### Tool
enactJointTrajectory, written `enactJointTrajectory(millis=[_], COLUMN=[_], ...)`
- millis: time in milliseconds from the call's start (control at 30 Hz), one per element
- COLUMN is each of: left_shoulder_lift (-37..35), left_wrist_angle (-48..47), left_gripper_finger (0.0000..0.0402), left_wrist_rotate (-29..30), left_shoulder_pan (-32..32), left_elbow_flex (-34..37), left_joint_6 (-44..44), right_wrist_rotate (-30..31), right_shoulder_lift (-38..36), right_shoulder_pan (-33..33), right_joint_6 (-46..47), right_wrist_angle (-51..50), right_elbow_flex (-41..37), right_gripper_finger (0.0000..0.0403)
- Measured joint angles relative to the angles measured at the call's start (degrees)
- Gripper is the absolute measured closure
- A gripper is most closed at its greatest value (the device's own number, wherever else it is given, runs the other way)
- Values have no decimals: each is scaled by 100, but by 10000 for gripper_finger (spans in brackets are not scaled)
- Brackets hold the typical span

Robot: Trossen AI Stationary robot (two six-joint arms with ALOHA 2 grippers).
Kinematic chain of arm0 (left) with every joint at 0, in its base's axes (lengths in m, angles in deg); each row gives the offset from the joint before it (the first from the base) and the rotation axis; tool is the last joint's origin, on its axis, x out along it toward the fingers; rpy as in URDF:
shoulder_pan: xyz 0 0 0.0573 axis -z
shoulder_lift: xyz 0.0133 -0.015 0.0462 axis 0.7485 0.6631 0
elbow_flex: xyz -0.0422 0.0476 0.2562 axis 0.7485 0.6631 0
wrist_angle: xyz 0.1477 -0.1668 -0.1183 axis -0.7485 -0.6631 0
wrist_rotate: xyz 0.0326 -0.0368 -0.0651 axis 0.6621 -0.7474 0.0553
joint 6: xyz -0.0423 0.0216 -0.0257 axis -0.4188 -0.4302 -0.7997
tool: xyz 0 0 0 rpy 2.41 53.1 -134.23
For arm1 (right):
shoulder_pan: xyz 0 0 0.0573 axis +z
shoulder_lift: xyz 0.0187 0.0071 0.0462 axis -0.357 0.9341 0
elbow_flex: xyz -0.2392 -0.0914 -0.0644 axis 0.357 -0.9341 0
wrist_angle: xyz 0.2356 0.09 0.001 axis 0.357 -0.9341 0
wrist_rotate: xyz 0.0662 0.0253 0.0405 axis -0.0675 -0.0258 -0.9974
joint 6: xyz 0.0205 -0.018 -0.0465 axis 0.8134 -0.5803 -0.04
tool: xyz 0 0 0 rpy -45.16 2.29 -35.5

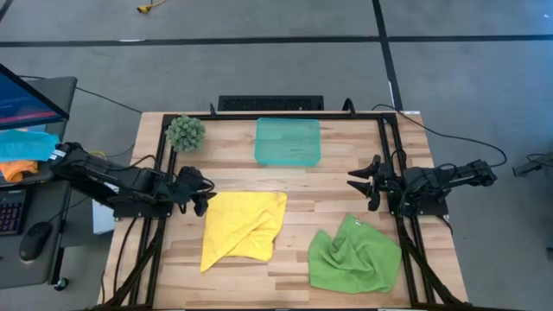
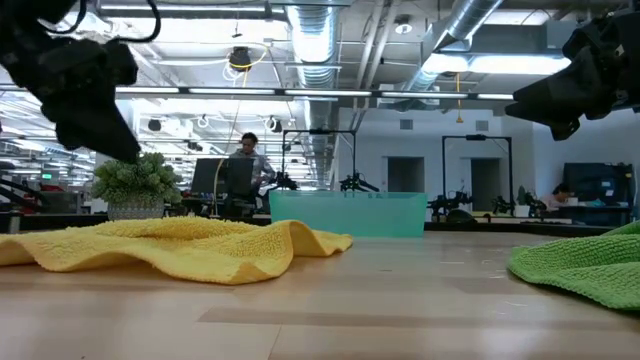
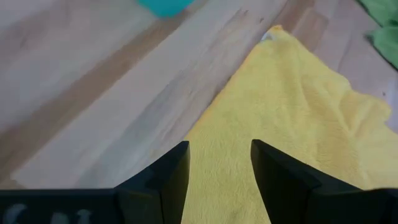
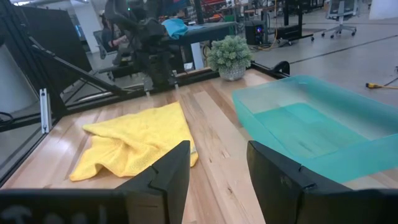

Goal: Roll microfiber towels into tight, uniform cylinder then place into a basket
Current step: Fold the yellow microfiber cloth

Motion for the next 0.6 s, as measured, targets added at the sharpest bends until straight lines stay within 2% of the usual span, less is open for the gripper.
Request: enactJointTrajectory(millis=[233,500,600], left_shoulder_lift=[216,708,898], left_wrist_angle=[-2,6,14], left_gripper_finger=[235,217,216], left_wrist_rotate=[-171,-84,-73], left_shoulder_pan=[-2,-2,-2], left_elbow_flex=[45,45,43], left_joint_6=[-405,-297,-343], right_wrist_rotate=[0,0,14], right_shoulder_lift=[0,0,0], right_shoulder_pan=[1,0,-2], right_joint_6=[0,-4,-399], right_wrist_angle=[-2,-4,-3], right_elbow_flex=[1,-1,-1], right_gripper_finger=[221,221,221])
